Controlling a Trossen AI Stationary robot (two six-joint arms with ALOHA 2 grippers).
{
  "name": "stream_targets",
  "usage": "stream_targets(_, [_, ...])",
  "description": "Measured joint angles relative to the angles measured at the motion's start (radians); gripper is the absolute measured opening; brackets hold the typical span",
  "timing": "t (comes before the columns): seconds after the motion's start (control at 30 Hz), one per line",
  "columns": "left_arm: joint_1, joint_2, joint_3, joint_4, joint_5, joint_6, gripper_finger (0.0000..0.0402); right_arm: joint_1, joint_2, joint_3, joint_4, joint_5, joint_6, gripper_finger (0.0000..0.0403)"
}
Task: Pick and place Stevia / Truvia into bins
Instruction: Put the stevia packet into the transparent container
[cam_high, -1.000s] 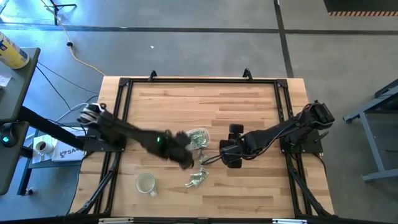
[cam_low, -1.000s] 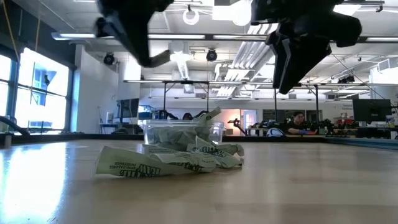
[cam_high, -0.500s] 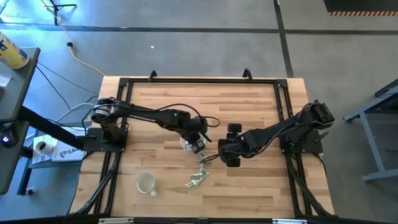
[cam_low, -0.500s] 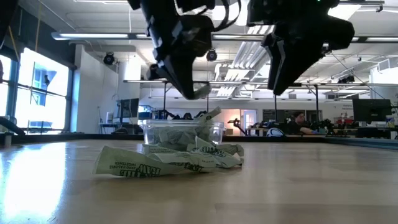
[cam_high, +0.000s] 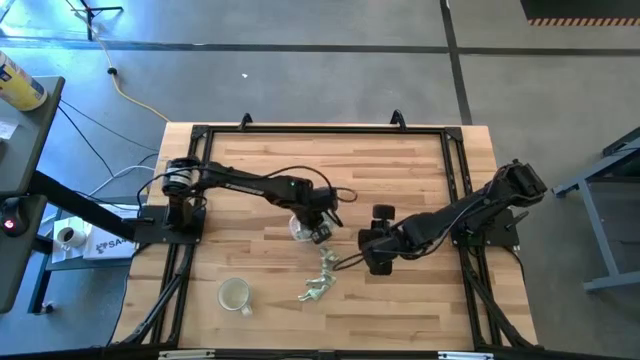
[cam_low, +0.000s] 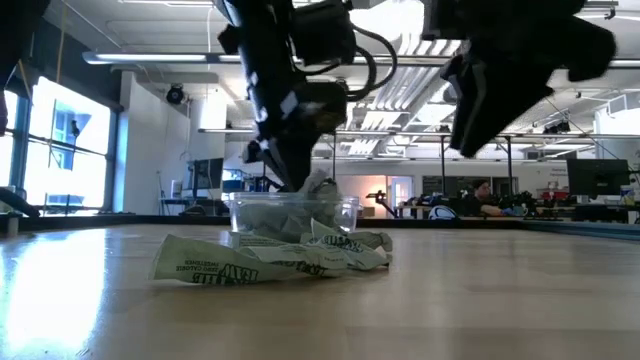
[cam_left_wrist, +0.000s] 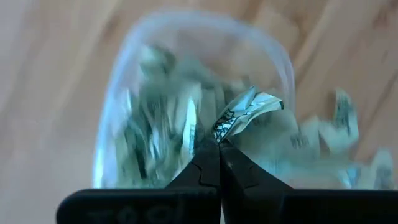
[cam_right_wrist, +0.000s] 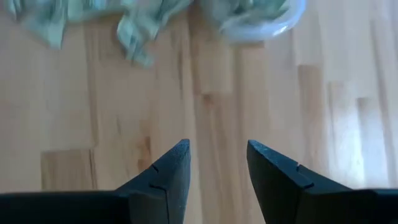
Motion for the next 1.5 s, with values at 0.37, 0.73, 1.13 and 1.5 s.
stream_targets(0.37, [0.042, -0.048, 0.001, -0.116, -0.014, -0.031, 0.0035, -0.096, -0.051, 0.000, 0.169, -0.046, -0.072, 0.0149])
stream_targets(0.73, [0.023, -0.174, 0.003, -0.200, -0.176, -0.103, 0.0106, -0.166, -0.051, 0.000, 0.274, -0.127, -0.160, 0.0151])
stream_targets(1.13, [-0.018, -0.224, 0.002, -0.405, -0.278, -0.201, 0.0166, -0.220, -0.050, 0.000, 0.335, -0.262, -0.183, 0.0151])
stream_targets(1.5, [-0.241, -0.355, -0.091, -0.279, -0.310, -0.338, 0.0130, -0.227, 0.005, -0.044, 0.382, -0.442, -0.287, 0.0151])
